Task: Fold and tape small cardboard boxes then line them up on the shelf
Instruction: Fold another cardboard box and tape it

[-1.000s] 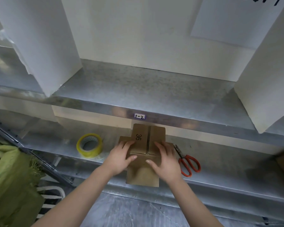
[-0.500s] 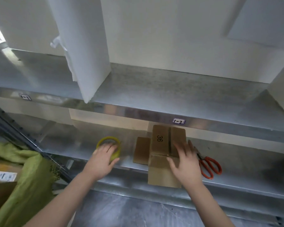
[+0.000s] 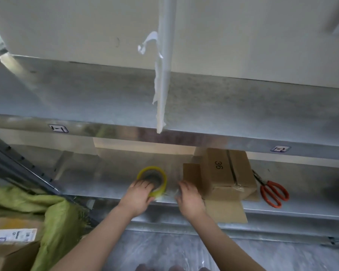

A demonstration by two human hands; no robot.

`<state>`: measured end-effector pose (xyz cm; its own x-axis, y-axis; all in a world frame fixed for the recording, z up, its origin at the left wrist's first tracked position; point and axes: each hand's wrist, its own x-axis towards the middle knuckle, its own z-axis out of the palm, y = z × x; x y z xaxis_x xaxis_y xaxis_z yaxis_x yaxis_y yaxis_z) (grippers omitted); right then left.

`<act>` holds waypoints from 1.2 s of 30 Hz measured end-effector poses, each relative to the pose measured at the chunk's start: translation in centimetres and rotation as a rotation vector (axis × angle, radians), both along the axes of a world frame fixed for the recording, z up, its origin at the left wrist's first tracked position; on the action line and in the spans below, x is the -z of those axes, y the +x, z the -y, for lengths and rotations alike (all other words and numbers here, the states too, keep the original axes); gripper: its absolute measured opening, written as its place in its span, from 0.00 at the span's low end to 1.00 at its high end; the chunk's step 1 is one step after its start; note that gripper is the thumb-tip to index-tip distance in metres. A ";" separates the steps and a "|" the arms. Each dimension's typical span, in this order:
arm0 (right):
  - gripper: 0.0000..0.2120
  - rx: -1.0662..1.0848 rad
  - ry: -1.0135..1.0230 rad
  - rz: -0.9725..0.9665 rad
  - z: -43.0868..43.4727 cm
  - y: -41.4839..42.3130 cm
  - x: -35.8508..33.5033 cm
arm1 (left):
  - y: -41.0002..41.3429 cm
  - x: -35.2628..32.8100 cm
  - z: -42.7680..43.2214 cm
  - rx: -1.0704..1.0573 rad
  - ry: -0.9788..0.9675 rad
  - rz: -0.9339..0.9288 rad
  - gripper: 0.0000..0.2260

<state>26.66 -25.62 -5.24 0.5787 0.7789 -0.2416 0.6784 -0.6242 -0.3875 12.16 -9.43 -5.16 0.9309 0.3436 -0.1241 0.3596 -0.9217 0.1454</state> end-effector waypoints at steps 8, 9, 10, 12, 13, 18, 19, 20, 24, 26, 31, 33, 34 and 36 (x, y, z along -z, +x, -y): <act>0.07 -0.025 -0.107 0.009 -1.7 2.5 0.5 | -0.3 1.1 -1.4 0.055 -0.046 0.060 0.16; 0.06 -0.037 -0.121 0.006 -1.8 2.5 0.4 | -0.3 1.0 -1.4 0.066 -0.039 0.058 0.16; 0.06 -0.047 -0.129 0.015 -1.8 2.4 0.4 | -0.3 0.8 -1.5 0.070 -0.027 0.090 0.16; 0.09 -0.028 -0.095 0.029 -1.7 2.1 0.0 | -0.2 0.2 -1.9 0.053 -0.087 0.112 0.13; 0.10 -0.006 -0.055 0.018 -1.6 1.9 -0.3 | -0.1 0.1 -2.2 0.028 -0.128 0.091 0.13; 0.05 0.131 0.150 -0.229 -0.9 0.9 -3.4 | -0.1 -3.7 -3.0 -0.017 -0.350 0.099 0.21; 0.06 0.166 0.190 -0.296 -0.7 0.8 -4.3 | -0.1 -4.7 -2.9 -0.007 -0.381 0.117 0.21; 0.08 0.198 0.238 -0.353 -0.4 0.7 -5.2 | 0.0 -5.7 -2.6 0.002 -0.414 0.130 0.21; 0.09 0.277 0.391 -0.449 1.6 1.4 -8.2 | 0.0 -9.0 -1.1 0.008 -0.540 0.140 0.23; 0.08 0.272 0.389 -0.519 3.0 2.4 -9.3 | 0.2 -10.1 0.0 -0.004 -0.515 0.144 0.25; 0.12 0.383 0.306 -0.966 7.1 5.6 -10.8 | 1.9 -11.4 4.1 0.010 -0.480 0.271 0.21; 0.10 0.403 0.258 -1.043 8.8 7.0 -10.9 | 3.0 -11.6 5.6 0.012 -0.489 0.288 0.21; 0.07 0.397 0.253 -1.061 9.6 7.7 -10.9 | 3.5 -11.8 6.4 0.012 -0.486 0.299 0.21; 0.05 0.384 0.290 -1.053 11.0 8.9 -11.1 | 4.5 -12.1 7.8 -0.008 -0.479 0.328 0.21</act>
<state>35.52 -36.66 5.89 0.4079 0.7004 -0.5857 -0.2810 -0.5141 -0.8104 16.71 -17.25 6.89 0.9443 0.3278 0.0273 0.2321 -0.7230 0.6507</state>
